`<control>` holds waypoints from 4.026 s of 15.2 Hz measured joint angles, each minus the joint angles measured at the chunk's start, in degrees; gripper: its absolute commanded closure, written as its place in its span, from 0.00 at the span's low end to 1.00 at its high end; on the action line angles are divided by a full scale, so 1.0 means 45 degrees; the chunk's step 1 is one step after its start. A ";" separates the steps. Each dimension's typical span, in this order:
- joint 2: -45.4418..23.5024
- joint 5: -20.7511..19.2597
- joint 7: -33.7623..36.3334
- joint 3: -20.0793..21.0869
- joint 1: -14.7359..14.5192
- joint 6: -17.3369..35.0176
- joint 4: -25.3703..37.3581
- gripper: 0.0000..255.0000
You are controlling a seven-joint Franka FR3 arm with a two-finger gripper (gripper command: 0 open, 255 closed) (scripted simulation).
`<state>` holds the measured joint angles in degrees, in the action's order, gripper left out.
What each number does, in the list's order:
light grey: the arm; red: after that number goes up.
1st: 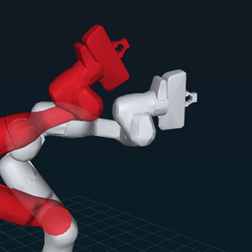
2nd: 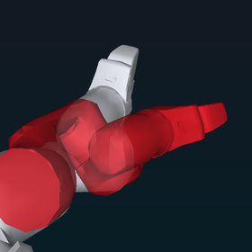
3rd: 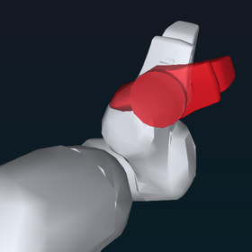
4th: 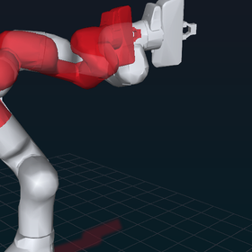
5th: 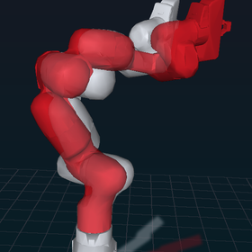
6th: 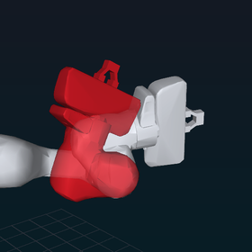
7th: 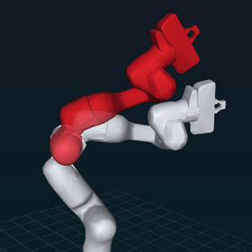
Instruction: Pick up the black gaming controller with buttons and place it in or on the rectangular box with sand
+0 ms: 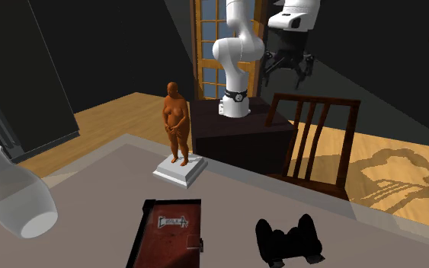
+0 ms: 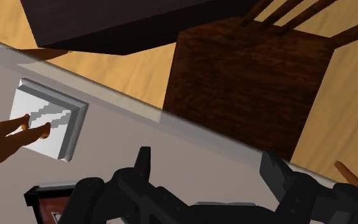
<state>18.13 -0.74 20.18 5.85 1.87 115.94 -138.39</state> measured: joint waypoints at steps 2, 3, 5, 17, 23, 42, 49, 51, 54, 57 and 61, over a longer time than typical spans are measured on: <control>-0.0890 -0.0166 0.0561 0.0173 0.0055 0.0635 0.0289 0.00; -0.1402 -0.0273 0.0856 0.0254 0.0080 0.0971 0.0479 0.00; -0.2363 -0.0531 0.1416 0.0362 0.0141 0.1536 0.0896 0.00; -0.8556 -0.2407 0.4413 -0.0047 0.0034 0.3425 0.5245 0.00; -1.1484 -0.2846 0.5433 -0.0569 -0.0257 0.3446 0.8183 0.00; -1.3181 -0.3034 0.5702 -0.0836 -0.0267 0.4170 0.9189 1.00; -1.3181 -0.3034 0.5702 -0.0836 -0.0267 0.4170 0.9189 0.00; -1.3224 -0.3378 0.5191 -0.0861 -0.0262 0.4077 0.9229 0.00; -1.3460 -0.5502 0.1731 -0.1024 -0.0190 0.3856 0.9454 0.00; -1.3550 -0.8086 -0.2222 -0.1262 -0.0165 0.4333 0.9346 0.00; -1.4147 -0.9766 -0.4980 -0.1460 -0.0051 0.4865 0.9930 0.00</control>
<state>-45.53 -44.68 -2.23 -0.72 1.64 137.83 -93.71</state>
